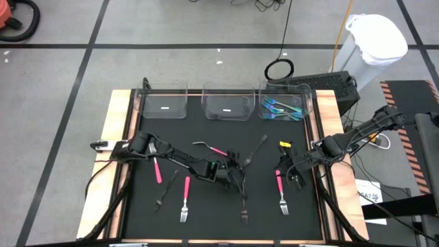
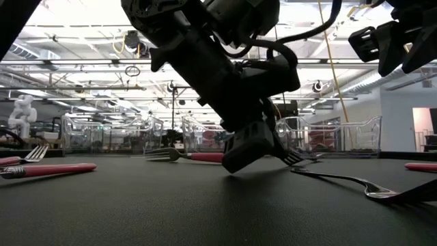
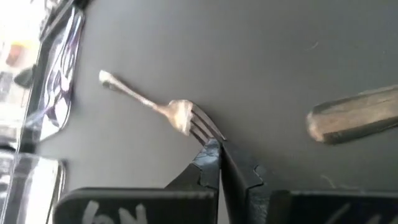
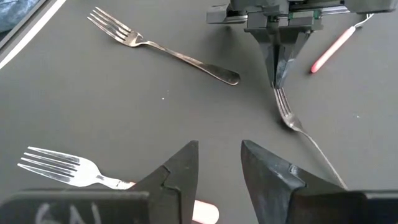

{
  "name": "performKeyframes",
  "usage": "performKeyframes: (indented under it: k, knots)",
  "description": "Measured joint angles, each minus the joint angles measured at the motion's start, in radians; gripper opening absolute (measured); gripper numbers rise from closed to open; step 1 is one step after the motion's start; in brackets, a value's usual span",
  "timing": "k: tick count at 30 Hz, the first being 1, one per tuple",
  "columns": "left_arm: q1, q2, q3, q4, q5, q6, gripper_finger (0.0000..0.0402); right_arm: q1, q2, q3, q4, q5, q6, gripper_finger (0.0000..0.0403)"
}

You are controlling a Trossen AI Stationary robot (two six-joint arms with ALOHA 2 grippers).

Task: Sort silverware by color (type)
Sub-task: Put the black fork into the middle transparent bin

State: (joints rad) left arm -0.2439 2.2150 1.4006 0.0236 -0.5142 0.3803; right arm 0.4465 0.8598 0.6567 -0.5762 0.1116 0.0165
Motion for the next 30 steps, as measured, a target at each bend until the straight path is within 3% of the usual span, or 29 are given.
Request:
performKeyframes:
  k: [16, 23, 30]
  knots:
    - [-0.012, -0.032, 0.000, 0.026, -0.011, 0.020, 0.0000, 0.016, 0.069, 0.000, -0.019, 0.004, 0.145, 0.0138]
    - [-0.040, -0.101, 0.000, 0.025, -0.010, 0.021, 0.0000, 0.042, 0.110, 0.000, -0.016, 0.150, 0.105, 0.0139]
    - [-0.066, -0.142, 0.000, 0.023, -0.011, 0.052, 0.0000, 0.063, 0.097, 0.015, -0.018, 0.154, 0.138, 0.0139]
